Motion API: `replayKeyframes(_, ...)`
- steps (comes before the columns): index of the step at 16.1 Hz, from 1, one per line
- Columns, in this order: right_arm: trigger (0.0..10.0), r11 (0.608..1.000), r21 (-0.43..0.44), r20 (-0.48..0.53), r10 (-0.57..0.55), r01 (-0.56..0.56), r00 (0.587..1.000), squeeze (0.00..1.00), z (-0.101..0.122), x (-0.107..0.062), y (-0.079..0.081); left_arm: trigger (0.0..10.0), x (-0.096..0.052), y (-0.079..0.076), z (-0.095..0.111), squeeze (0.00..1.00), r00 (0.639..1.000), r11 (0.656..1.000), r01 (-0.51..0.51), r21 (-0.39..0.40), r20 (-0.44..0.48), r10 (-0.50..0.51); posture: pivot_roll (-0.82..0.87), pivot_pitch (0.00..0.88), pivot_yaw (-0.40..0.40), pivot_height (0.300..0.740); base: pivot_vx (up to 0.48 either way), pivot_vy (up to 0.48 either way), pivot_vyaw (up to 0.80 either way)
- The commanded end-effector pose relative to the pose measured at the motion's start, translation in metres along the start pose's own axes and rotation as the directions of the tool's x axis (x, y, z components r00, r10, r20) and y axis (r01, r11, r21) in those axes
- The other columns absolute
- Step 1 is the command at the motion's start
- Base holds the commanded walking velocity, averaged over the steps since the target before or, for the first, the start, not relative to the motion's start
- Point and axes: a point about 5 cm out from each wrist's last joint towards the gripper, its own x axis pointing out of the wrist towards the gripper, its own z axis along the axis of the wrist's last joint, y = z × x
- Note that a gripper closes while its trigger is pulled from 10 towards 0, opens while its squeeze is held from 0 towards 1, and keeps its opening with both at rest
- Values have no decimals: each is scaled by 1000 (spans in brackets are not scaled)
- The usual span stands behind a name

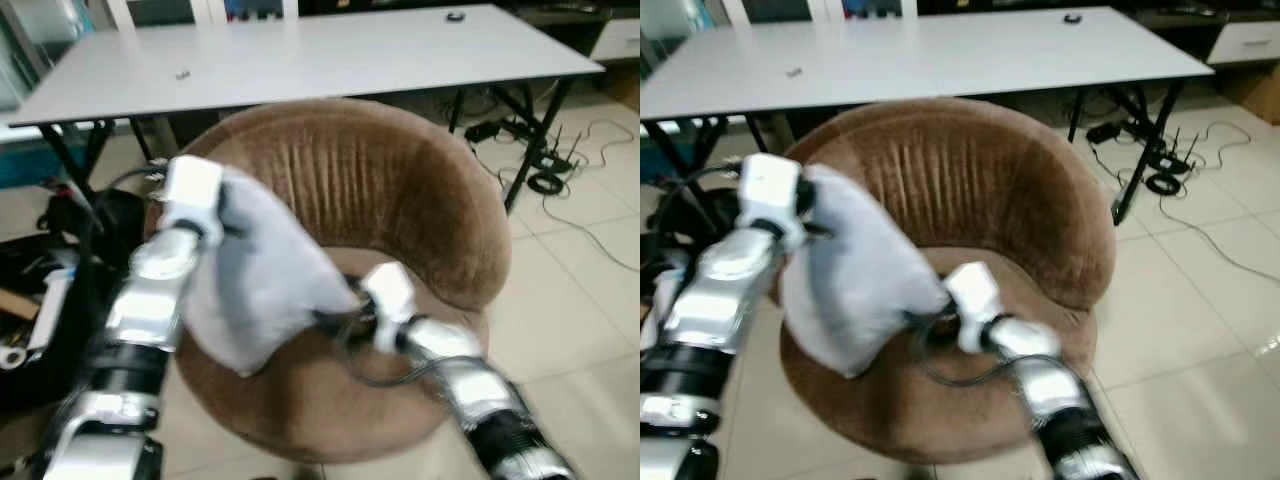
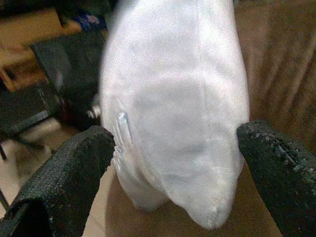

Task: Move the pillow to the sofa from floor

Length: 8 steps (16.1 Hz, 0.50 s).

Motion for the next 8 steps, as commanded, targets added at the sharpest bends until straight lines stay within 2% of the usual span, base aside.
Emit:
replayKeyframes(1,10000,1000,-10,-15,-24,24,1000,0,-1,-9,-8,10000,6,-8,15,0,997,1000,20,-8,71,-19,-32,0,59,740,0,0,0)
replayKeyframes(2,10000,1000,-10,-15,-25,25,1000,0,-2,-9,-8,10000,9,-5,14,0,998,1000,16,-11,60,-16,-32,0,59,740,0,0,0)
replayKeyframes(3,10000,1000,-8,-16,-25,25,1000,0,-2,-10,-7,10000,18,6,14,0,999,1000,8,-19,34,-8,-37,0,60,740,0,0,0)
replayKeyframes(7,10000,999,-2,-17,-39,38,999,0,-5,-13,-7,10000,39,41,44,0,999,996,11,92,31,-14,-65,0,86,740,0,0,0)
replayKeyframes(8,10000,999,3,-15,-47,47,999,0,-6,-15,-5,10000,45,47,49,0,1000,992,4,129,6,-4,-81,0,101,740,0,0,0)
